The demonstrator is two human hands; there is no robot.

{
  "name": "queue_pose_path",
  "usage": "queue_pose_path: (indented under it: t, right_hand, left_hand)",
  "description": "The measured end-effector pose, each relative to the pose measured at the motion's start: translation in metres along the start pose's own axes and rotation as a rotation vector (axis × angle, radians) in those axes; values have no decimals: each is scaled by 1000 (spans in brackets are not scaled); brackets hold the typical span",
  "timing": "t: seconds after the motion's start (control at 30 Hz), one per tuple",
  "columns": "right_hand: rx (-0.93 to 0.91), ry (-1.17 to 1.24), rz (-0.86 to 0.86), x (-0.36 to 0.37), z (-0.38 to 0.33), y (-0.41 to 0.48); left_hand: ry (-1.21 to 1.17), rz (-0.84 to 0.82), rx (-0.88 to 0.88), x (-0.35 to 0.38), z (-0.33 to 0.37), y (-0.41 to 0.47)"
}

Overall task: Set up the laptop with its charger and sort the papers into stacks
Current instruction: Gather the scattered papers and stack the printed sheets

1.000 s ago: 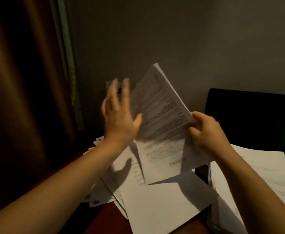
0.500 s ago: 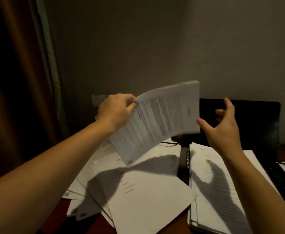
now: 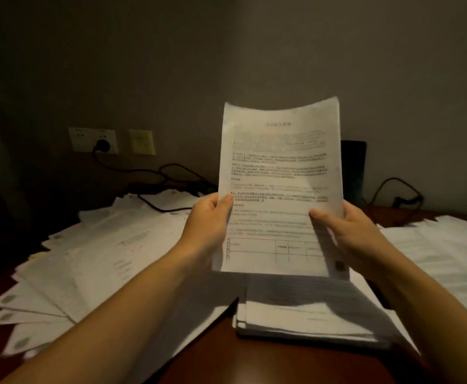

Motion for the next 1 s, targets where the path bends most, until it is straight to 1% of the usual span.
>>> queue_pose_path:
  t: [0.1,0.2,0.27,0.33,0.47,0.57,0.77,1.0]
  right_hand:
    - [77,-105,-11,-33,24,-14]
    - [119,-188,53,-60,48,-25]
    - [122,-292,119,-75,60,-29]
    - [114,-382,143,-81,64,-31]
    - [77,-624,160,-82,62,-30]
    - [59,-803,96,-74,65,-29]
    - [31,-866,-37,-58,65,-30]
    - [51,-903,16,-64,61,-32]
  left_hand:
    - [-25,-51,-68,24,-22,-2]
    - [1,-79,-40,46,-37,-7]
    - [120,-77,49,52,-44,-8]
    - [319,-105,144,59,-47,-9]
    - [591,-129,209,59,-53,-13]
    - [729,-63,207,50,-58,-11]
    - [849,96,167,31,-55,-10]
    - [928,158,184,28,-47,-15]
Point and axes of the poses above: each hand's wrist, its own y-axis towards the middle knuckle, its own x-axis out of the palm, z = x × y, the point moved 10 cm from there along y, towards the middle knuckle, and after that the axes turned 5 degrees about -x, right-handed, at the moved point
